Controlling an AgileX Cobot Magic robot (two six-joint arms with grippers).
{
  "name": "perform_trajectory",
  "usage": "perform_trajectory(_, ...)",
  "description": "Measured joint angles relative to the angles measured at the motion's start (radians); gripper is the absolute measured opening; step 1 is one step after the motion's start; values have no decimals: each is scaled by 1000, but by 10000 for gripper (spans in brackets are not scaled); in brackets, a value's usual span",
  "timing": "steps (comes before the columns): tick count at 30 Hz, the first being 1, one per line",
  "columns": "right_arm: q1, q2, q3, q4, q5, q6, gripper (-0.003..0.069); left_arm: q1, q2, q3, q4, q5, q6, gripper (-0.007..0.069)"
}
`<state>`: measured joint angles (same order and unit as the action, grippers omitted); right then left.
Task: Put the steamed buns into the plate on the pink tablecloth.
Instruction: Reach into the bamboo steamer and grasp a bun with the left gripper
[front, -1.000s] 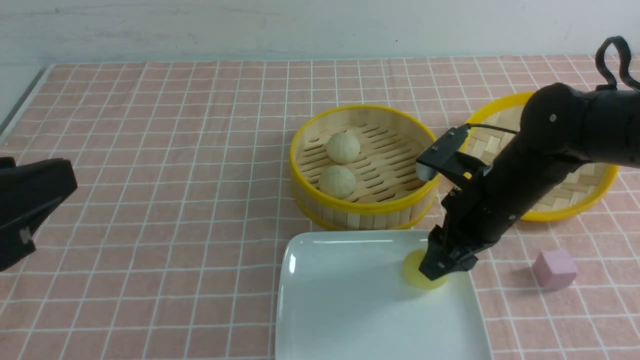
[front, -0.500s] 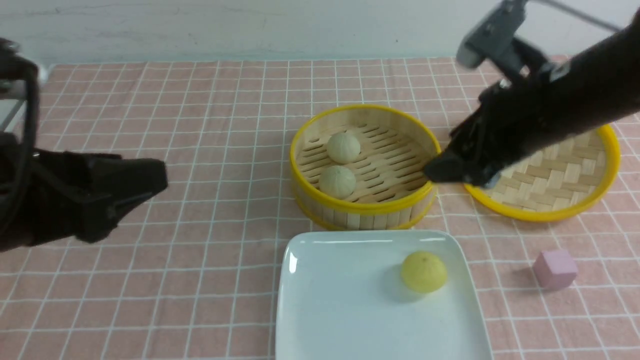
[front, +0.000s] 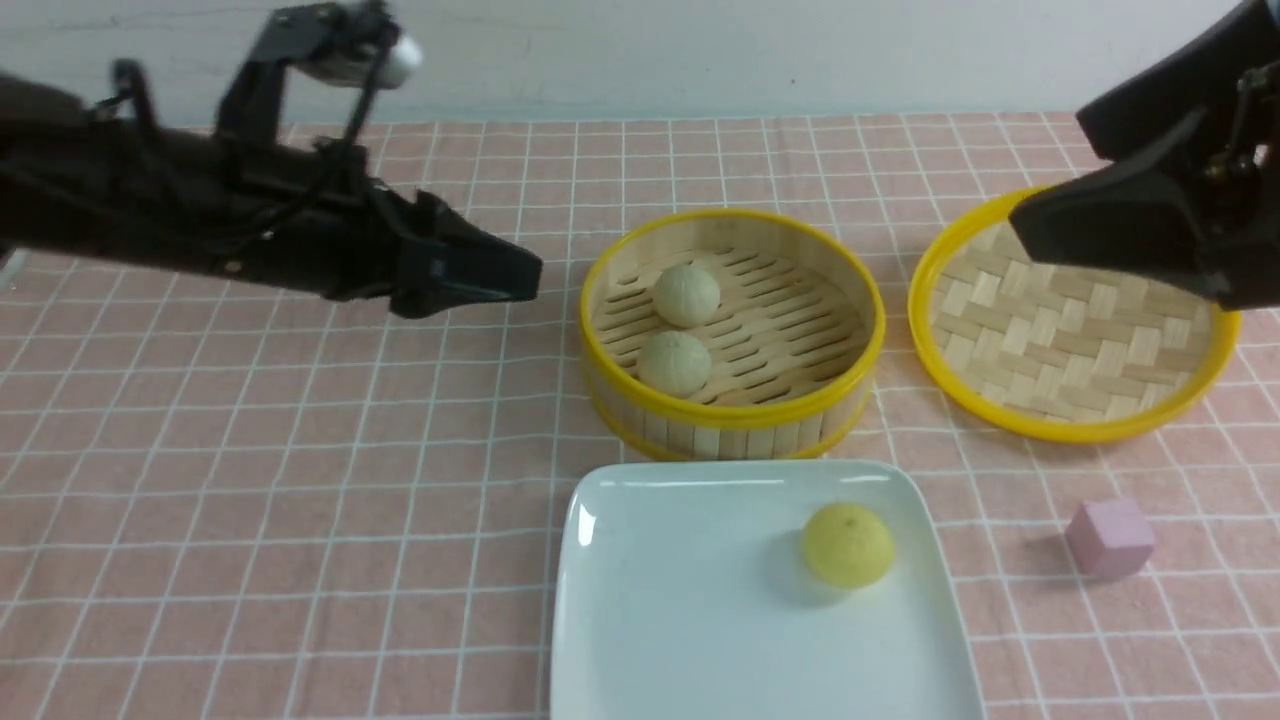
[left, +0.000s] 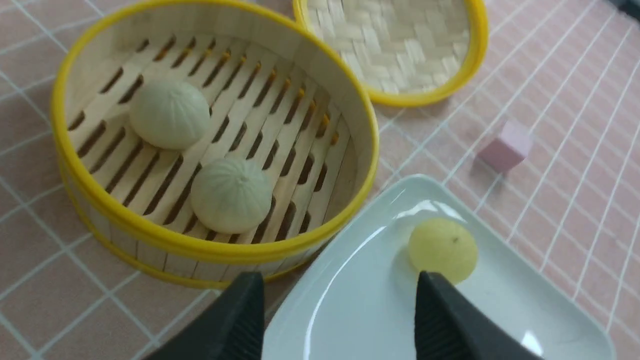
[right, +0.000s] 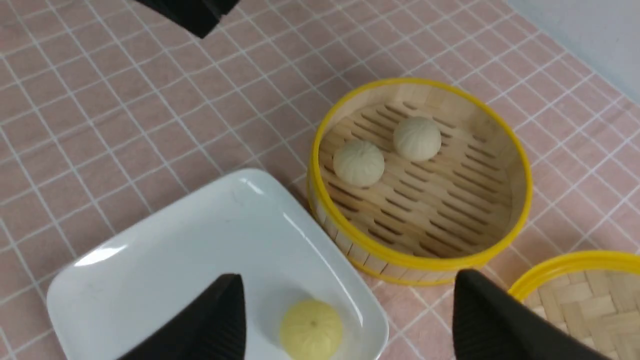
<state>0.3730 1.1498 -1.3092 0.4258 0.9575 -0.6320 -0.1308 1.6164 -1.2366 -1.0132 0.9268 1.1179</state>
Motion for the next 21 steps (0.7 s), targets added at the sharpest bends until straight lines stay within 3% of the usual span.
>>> perform_trajectory(2, 0, 0, 0, -11, 14, 11, 540, -31, 47, -56, 54, -16, -58, 409)
perform_trajectory(7, 0, 0, 0, -23, 56, 35, 540, -167, 223, -266, 365, -104, -271, 358)
perform_trajectory(12, 0, 0, 0, -27, 84, 47, 540, -217, 307, -342, 454, -171, -340, 353)
perform_trajectory(21, 0, 0, 0, -43, 91, 53, 540, -286, 418, -397, 466, -238, -346, 409)
